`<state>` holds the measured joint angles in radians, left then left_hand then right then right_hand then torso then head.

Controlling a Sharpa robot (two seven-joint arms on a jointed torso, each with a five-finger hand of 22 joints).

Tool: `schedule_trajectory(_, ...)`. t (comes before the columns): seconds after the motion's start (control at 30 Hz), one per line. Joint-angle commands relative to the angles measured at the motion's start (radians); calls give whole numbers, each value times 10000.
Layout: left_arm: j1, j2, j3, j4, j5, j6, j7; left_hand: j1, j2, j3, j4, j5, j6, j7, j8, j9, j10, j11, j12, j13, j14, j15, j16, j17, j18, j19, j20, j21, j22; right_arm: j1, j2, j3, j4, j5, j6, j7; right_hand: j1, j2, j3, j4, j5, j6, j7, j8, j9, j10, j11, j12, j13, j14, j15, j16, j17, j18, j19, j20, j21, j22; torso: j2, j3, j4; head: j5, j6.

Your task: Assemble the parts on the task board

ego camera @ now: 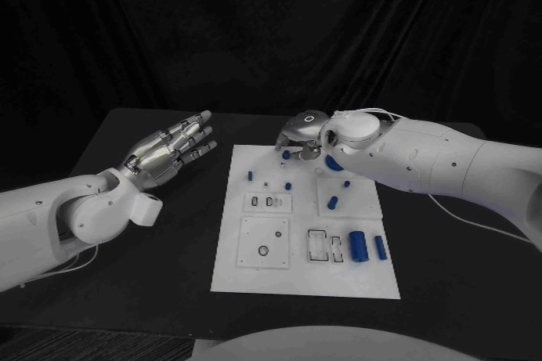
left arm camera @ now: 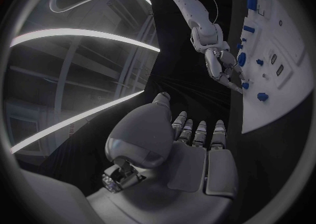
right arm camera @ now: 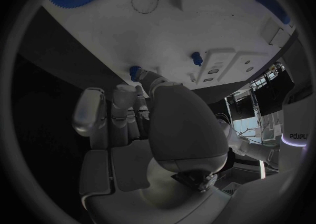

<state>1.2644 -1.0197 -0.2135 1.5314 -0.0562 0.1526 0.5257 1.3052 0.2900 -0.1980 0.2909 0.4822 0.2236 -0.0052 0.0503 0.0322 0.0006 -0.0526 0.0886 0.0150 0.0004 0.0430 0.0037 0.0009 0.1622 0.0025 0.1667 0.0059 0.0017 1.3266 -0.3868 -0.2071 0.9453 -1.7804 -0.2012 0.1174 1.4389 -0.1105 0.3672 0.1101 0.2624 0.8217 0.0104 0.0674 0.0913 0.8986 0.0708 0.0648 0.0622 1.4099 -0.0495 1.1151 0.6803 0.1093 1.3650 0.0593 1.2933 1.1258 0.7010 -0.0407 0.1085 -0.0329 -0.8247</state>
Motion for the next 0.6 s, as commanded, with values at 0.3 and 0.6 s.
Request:
schedule_trajectory(0.3, 18, -70, 9, 72, -9, 122, 0, 152, 8, 133, -18, 93, 64, -3, 65, 12, 20, 62, 60, 15, -4, 82, -37, -9, 176, 19, 77, -18, 14, 372, -813, 3, 895, 26, -1694, 4, -423, 42, -614, -51, -582, 16, 96, 65, -109, -141, -112, 128, 36, 28, 17, 59, 208, -88, -8, 29, -86, 23, -5, 9, -17, -23, 200)
schedule_trajectory(0.6, 18, -133, 9, 104, -9, 53, 6, 200, -11, 166, -36, 146, 77, 2, 74, 13, 23, 72, 77, 18, -4, 80, -37, -9, 176, 19, 85, -18, 14, 1228, -2531, 1, 2629, 293, -2185, -218, -886, -9, -1329, 404, -1521, 910, 298, 389, 15, 2185, -448, 1631, 530, -961, -134, -1804, -2346, 256, -961, -87, -1588, -1605, -22, 6, -36, -109, 476)
